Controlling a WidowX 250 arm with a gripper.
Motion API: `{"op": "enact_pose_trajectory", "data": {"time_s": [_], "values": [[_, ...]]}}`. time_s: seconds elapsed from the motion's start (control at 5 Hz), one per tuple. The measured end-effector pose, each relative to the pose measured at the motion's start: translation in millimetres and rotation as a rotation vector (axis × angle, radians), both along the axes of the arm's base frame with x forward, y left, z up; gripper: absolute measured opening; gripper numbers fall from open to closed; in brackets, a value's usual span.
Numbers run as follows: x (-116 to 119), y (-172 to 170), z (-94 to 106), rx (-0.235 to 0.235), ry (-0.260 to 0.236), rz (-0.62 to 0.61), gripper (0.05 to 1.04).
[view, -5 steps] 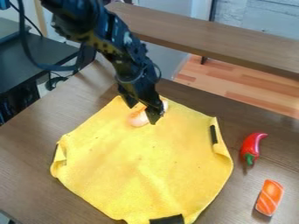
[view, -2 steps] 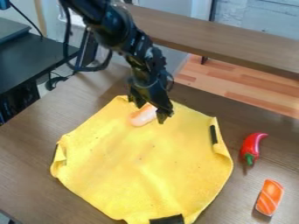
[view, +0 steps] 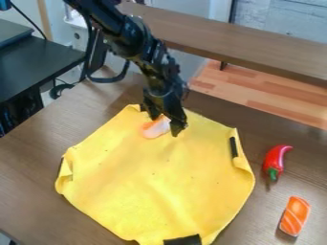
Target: Put the sushi on the top left of the table
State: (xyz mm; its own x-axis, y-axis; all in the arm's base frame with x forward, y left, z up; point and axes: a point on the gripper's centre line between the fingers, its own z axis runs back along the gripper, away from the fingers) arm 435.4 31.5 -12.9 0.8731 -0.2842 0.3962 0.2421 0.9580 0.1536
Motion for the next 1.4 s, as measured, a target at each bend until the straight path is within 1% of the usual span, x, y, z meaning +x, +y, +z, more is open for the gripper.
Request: {"op": "enact_pose_trajectory", "data": {"time_s": [0.2, 0.4, 0.6, 0.8, 1.0, 1.2, 1.4], "values": [[8, 4, -5.9, 0.007, 0.016, -0.009, 0.947], [9, 5, -10.7, 0.0, 0.037, -0.004, 0.672], [8, 5, -11.2, -0.021, 0.038, -0.001, 0.608], [2, 13, -10.7, -0.056, 0.043, 0.013, 0.608], [-3, 34, -1.8, -0.097, 0.035, 0.057, 0.608], [-4, 64, 8.3, -0.141, 0.036, 0.116, 0.608], [-8, 95, 3.7, -0.174, 0.08, 0.148, 0.608]]}}
